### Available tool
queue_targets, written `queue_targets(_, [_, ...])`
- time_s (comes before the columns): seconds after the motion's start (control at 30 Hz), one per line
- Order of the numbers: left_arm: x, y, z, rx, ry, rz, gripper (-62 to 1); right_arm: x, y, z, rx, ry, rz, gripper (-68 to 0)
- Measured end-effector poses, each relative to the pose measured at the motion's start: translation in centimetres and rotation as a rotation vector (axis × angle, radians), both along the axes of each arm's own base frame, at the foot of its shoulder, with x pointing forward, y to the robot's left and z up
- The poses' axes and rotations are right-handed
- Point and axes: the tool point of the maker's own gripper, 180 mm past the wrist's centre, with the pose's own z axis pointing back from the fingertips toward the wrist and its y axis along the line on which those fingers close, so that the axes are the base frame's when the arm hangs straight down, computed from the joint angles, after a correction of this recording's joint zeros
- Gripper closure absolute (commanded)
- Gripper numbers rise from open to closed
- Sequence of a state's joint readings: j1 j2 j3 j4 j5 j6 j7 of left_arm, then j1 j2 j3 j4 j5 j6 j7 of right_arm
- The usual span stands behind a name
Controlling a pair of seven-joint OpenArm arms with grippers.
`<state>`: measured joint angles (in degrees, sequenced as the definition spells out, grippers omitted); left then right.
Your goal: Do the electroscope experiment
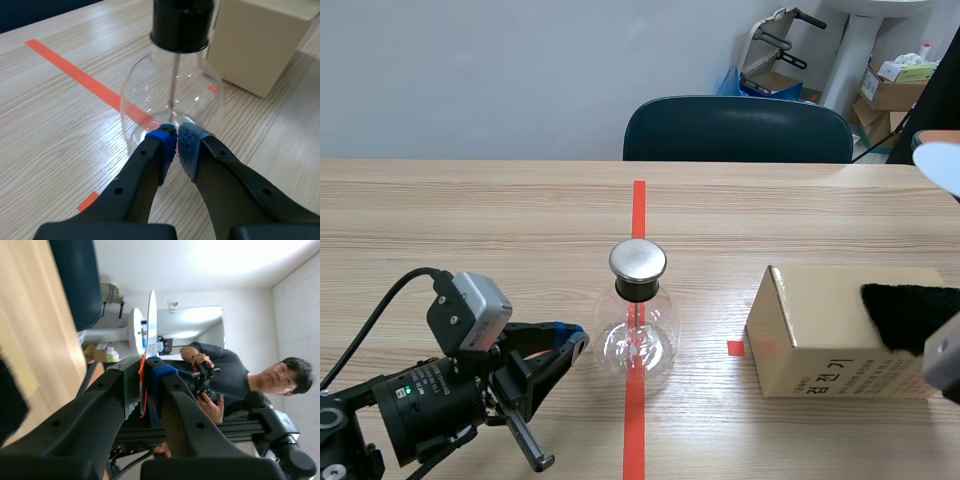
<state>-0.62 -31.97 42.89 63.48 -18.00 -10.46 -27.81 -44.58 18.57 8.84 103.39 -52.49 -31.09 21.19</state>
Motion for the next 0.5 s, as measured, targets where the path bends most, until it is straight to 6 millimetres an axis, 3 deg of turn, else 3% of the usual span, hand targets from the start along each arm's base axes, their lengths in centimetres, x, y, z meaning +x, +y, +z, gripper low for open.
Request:
queue_targets(0.23, [1.0,0.6,-1.5,0.022,0.02,0.035,-5.9,3.6,0.2,3.5,0.012,-0.096,-0.047,-2.0])
queue_targets(0.5, [1.6,0.7,-2.6,0.031,0.037,0.064,-5.9,5.2,5.2,2.9,0.086,-0.098,-0.012,-2.0])
